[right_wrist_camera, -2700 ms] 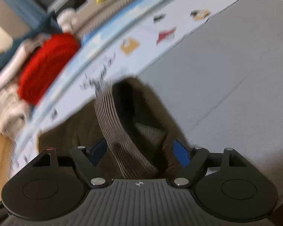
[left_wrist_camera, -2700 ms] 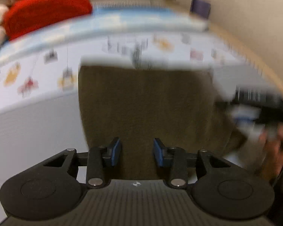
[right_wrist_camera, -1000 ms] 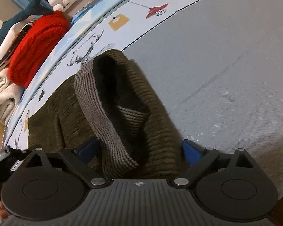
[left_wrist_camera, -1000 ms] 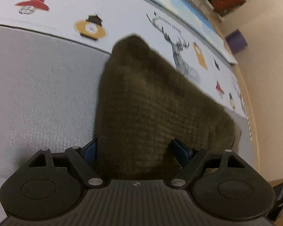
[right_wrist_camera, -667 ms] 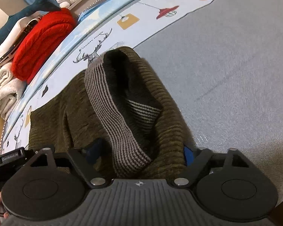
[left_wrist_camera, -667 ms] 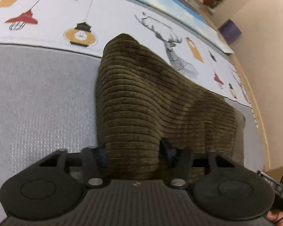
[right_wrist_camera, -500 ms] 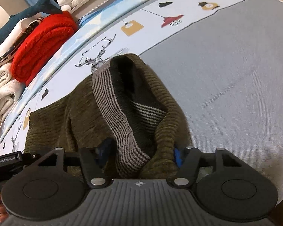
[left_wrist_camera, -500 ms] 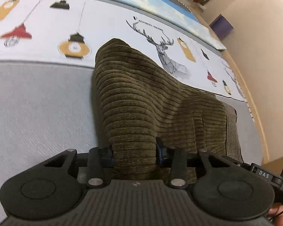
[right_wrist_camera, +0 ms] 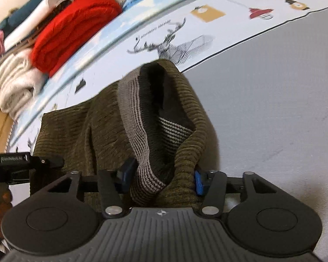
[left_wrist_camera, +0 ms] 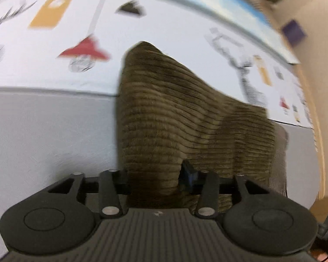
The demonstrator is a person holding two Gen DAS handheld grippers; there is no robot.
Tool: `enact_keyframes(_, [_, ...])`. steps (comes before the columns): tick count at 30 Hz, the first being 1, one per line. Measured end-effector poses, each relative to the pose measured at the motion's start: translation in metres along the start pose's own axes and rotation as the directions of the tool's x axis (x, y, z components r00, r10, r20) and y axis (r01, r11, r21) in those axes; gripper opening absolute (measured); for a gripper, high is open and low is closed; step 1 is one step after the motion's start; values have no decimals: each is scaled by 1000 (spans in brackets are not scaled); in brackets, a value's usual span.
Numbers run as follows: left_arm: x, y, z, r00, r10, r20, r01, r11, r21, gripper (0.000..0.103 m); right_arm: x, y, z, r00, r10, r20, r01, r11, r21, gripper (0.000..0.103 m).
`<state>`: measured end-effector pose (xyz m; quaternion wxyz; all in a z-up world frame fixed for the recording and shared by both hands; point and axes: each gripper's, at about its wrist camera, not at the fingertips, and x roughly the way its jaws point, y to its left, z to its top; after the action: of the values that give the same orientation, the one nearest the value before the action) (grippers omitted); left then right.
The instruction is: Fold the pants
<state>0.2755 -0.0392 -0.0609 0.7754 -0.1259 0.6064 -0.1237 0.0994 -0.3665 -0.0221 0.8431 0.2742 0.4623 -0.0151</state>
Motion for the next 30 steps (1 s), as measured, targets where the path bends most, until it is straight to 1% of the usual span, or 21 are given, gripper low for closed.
enact_keyframes(1, [-3, 5, 4, 1000, -1, -14, 0, 1000, -8, 56, 1, 3, 3, 1000, -20, -16, 20, 1000, -1, 67])
enact_keyframes(2, [-6, 8, 9, 1000, -10, -21, 10, 1000, 1, 57, 2, 6, 7, 998, -44, -35, 44, 999, -2, 69])
enact_keyframes(4, [-15, 10, 17, 1000, 11, -20, -10, 999, 46, 69, 2, 12, 20, 993, -73, -93, 71, 997, -22, 69])
enact_keyframes(6, [-21, 15, 23, 1000, 19, 18, -21, 997, 71, 73, 2, 17, 36, 987, -83, -135, 74, 995, -64, 71])
enact_keyframes(7, [-21, 19, 26, 999, 13, 32, -15, 997, 70, 74, 4, 20, 44, 984, -89, -156, 75, 993, -94, 74])
enact_keyframes(8, [-19, 24, 27, 999, -3, 35, 1, 998, 58, 74, 7, 22, 49, 980, -93, -175, 72, 990, -121, 78])
enact_keyframes(9, [-15, 28, 26, 999, -25, 26, 24, 999, 43, 75, 11, 24, 54, 977, -97, -193, 68, 987, -148, 79])
enact_keyframes(11, [-9, 33, 28, 999, -50, -4, 50, 999, 19, 76, 18, 30, 60, 962, -132, -239, 74, 968, -239, 77])
enact_keyframes(13, [-9, 30, 30, 999, -54, 5, 54, 998, 35, 76, 17, 38, 62, 942, -185, -280, 82, 936, -342, 77])
enact_keyframes(14, [-9, 28, 31, 999, -51, 10, 51, 998, 48, 77, 12, 40, 62, 940, -191, -283, 75, 923, -377, 77])
enact_keyframes(15, [-8, 27, 31, 999, -53, 10, 52, 997, 56, 77, 7, 39, 62, 944, -183, -276, 67, 921, -384, 77])
enact_keyframes(16, [-5, 26, 31, 998, -57, 4, 56, 997, 60, 78, 2, 36, 64, 949, -164, -268, 54, 925, -376, 77])
enact_keyframes(18, [3, 25, 32, 998, -54, -11, 54, 997, 57, 80, -5, 27, 73, 970, -67, -233, -11, 948, -319, 77])
enact_keyframes(20, [11, 22, 34, 998, -58, -22, 59, 997, 54, 81, -1, 21, 83, 982, 21, -187, -67, 967, -245, 83])
enact_keyframes(21, [14, 21, 36, 998, -65, -27, 66, 997, 51, 81, 6, 19, 86, 983, 40, -178, -80, 972, -221, 85])
enact_keyframes(22, [18, 20, 36, 997, -71, -32, 73, 996, 45, 81, 17, 19, 89, 981, 40, -192, -82, 973, -217, 87])
enact_keyframes(24, [24, 17, 37, 996, -75, -42, 77, 996, 35, 81, 41, 19, 88, 970, 9, -244, -68, 970, -234, 87])
enact_keyframes(26, [31, 15, 36, 995, -82, -55, 83, 996, 25, 81, 58, 13, 85, 961, 15, -276, -72, 977, -198, 99])
enact_keyframes(28, [36, 12, 36, 993, -95, -69, 96, 995, 21, 81, 66, 10, 84, 957, 11, -289, -68, 980, -187, 102])
enact_keyframes(29, [39, 10, 35, 993, -99, -71, 101, 995, 26, 79, 68, 9, 85, 956, 19, -294, -72, 983, -171, 102])
enact_keyframes(30, [40, 8, 35, 994, -90, -62, 93, 995, 39, 74, 68, 9, 85, 955, 26, -296, -76, 984, -160, 102])
